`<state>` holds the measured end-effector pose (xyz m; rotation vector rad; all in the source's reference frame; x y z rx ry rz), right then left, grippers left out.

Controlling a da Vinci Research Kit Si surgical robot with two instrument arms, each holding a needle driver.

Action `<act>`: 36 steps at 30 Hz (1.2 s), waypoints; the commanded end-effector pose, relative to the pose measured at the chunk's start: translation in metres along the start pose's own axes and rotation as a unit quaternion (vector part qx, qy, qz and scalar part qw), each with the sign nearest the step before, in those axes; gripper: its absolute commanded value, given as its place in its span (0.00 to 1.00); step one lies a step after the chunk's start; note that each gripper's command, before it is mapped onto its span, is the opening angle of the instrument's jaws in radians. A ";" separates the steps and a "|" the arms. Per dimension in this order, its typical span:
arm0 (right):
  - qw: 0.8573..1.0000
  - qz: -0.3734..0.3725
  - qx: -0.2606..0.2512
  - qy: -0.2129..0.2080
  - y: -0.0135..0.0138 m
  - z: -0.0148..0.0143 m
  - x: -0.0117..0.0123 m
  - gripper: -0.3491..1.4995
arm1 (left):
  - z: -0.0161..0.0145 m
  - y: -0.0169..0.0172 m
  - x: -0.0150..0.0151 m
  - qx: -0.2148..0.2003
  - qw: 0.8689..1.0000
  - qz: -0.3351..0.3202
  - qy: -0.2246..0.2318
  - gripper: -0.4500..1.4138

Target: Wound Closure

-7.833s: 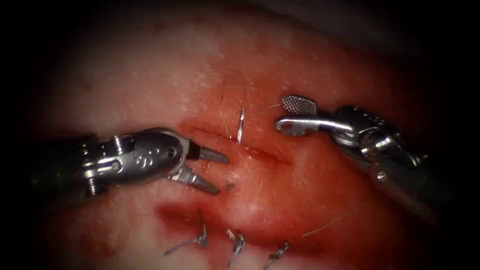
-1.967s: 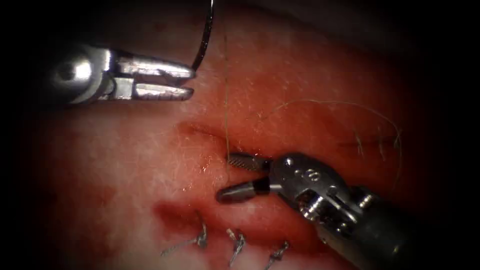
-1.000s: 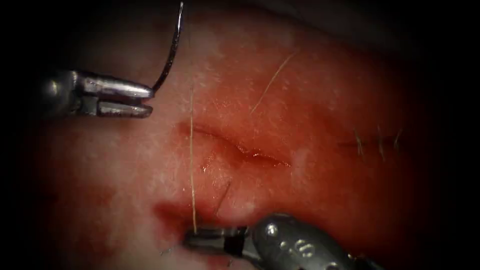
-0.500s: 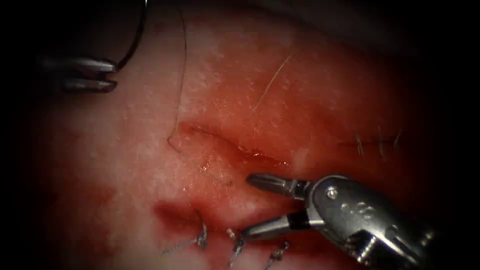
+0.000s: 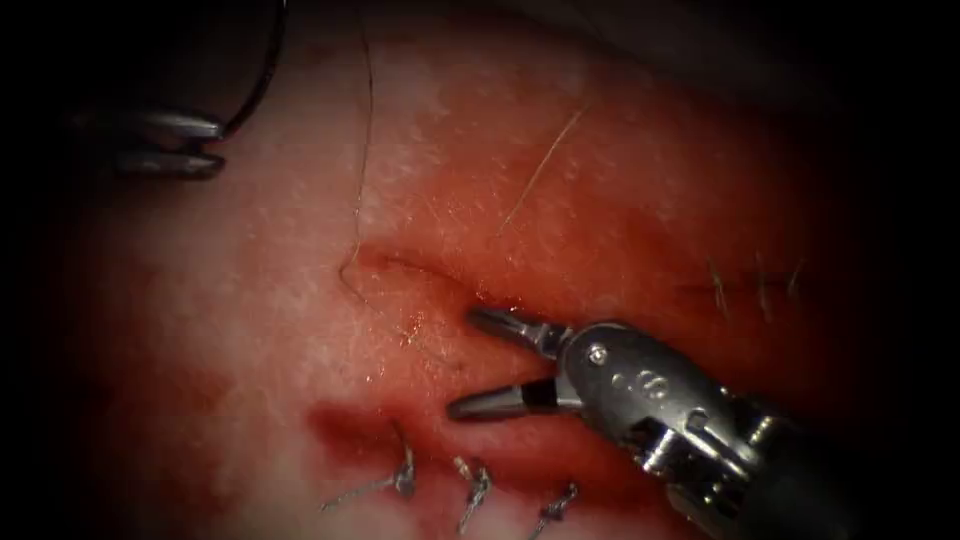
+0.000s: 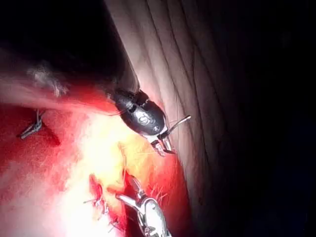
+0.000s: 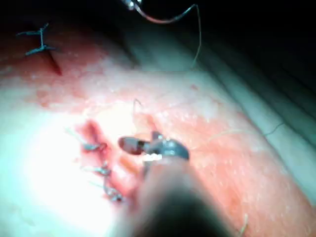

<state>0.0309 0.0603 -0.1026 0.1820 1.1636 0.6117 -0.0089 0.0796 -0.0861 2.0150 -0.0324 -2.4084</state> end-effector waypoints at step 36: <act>0.989 0.003 0.138 -0.044 -0.0103 -0.0010 0.0083 0.00 | 0.0014 0.0001 -0.0004 -0.003 1.000 -0.003 0.004 0.05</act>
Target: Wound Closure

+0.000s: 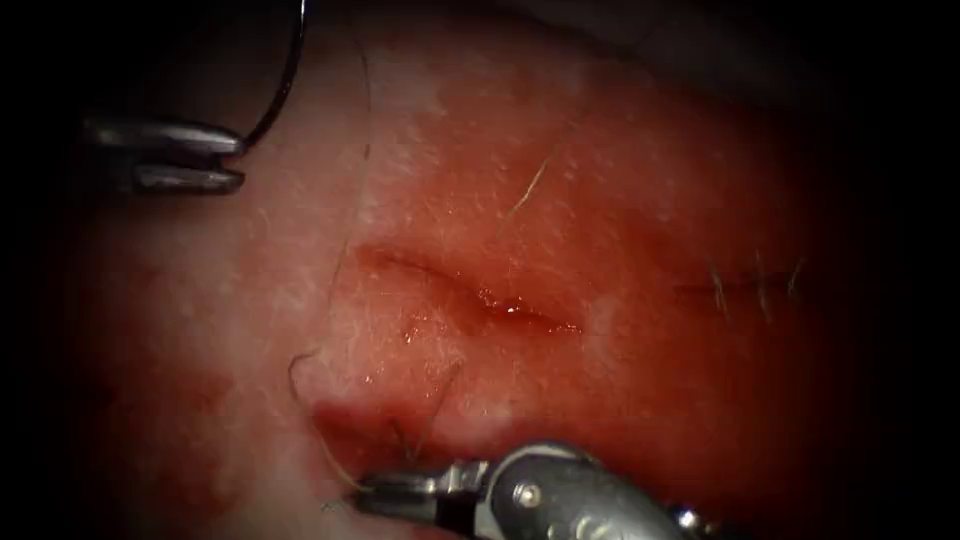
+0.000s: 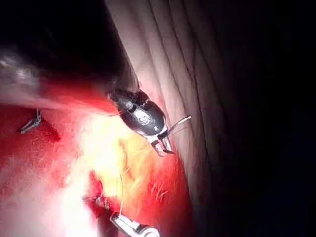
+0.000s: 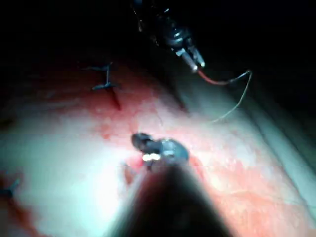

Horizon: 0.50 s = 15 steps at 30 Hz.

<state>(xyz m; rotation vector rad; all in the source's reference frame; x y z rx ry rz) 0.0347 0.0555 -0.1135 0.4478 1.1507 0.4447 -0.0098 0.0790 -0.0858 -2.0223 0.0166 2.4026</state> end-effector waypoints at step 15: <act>0.998 -0.012 -0.028 0.052 0.0024 -0.0036 0.0034 0.89 | 0.0003 -0.0006 -0.0005 -0.001 1.000 0.001 0.002 0.05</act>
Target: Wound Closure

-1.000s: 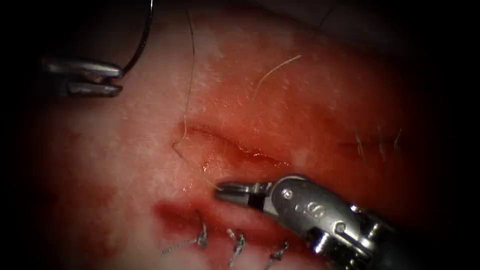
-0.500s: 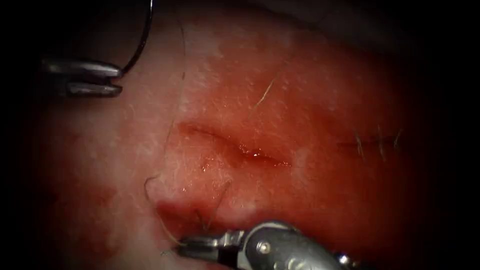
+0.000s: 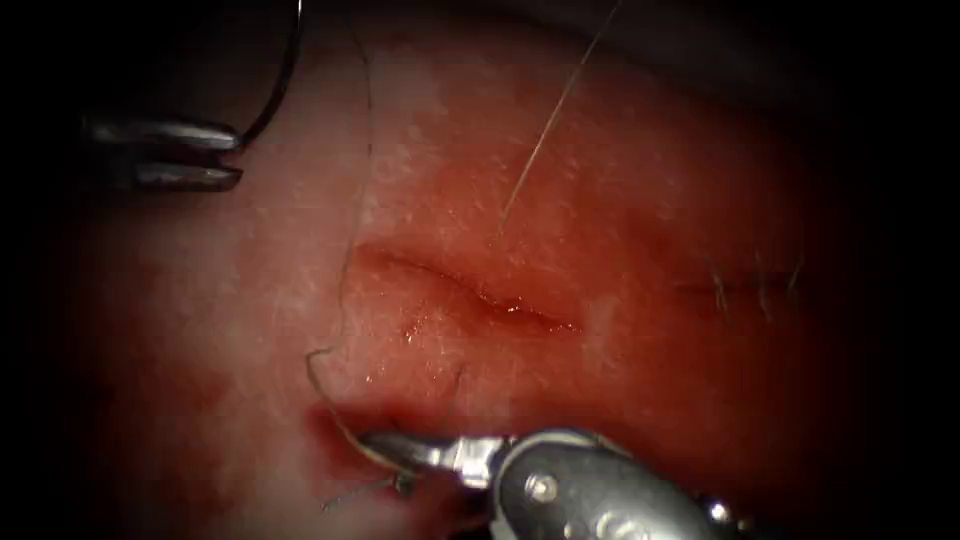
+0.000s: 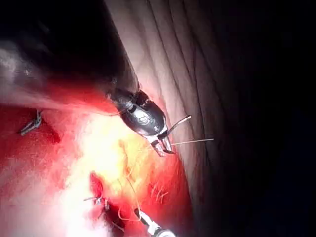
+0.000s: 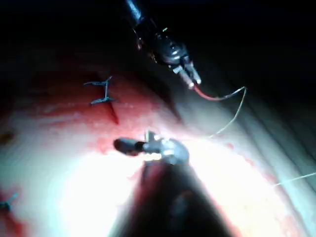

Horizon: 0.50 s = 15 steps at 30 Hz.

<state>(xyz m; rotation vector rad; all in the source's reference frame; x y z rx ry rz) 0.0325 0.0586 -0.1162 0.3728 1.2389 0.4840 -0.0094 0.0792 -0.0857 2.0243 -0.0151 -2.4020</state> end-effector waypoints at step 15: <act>0.999 -0.040 -0.037 0.006 0.0067 -0.0039 -0.0048 0.88 | -0.0053 -0.0031 -0.0009 0.026 0.999 -0.011 -0.023 0.05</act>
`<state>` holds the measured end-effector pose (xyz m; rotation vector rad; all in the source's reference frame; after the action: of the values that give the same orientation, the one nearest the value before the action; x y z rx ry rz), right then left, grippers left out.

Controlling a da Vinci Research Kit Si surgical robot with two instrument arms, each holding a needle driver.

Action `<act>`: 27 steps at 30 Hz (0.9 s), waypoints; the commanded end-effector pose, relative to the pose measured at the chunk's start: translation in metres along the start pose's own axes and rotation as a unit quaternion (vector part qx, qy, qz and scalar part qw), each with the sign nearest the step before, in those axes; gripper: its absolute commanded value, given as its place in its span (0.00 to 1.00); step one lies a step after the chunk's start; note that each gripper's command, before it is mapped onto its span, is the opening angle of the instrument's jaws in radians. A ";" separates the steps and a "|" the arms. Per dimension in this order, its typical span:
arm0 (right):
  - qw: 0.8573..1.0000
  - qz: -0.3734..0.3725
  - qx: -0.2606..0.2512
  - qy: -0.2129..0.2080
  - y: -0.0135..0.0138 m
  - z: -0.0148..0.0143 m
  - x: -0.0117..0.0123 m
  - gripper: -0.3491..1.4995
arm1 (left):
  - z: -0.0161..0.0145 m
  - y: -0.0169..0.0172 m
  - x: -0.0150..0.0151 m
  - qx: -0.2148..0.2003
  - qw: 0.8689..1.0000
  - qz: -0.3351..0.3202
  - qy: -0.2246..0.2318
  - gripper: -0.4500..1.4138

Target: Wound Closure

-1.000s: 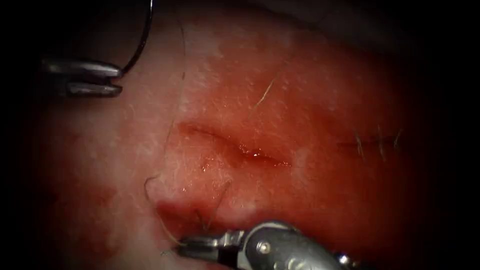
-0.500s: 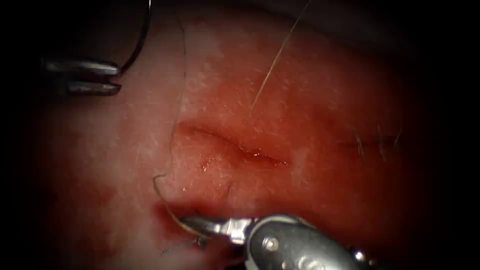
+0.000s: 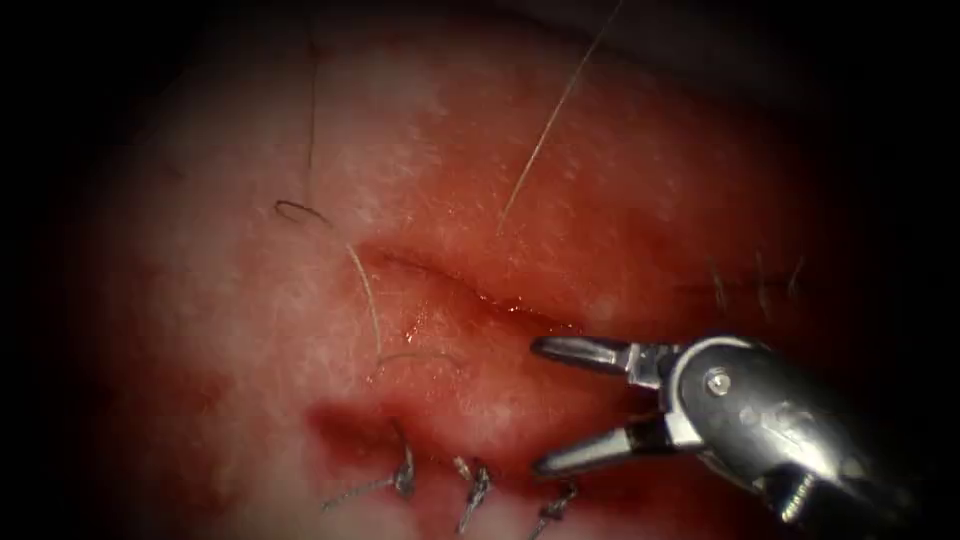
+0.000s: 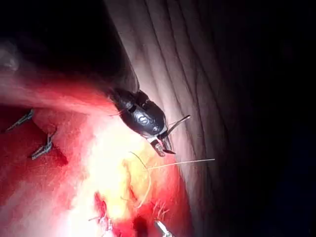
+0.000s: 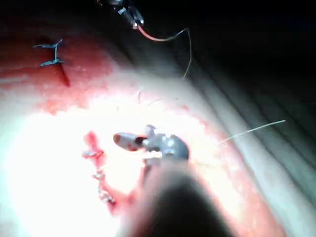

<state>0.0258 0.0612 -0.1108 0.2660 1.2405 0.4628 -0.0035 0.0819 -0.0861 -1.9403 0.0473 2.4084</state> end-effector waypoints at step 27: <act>0.998 -0.007 -0.024 -0.058 0.0001 0.0077 -0.0029 0.00 | 0.0027 0.0006 -0.0001 -0.006 1.000 0.002 0.008 0.05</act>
<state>0.0316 0.0595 -0.1061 0.2476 1.1112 0.4597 -0.0057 0.0809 -0.0858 -1.9634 0.0350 2.4004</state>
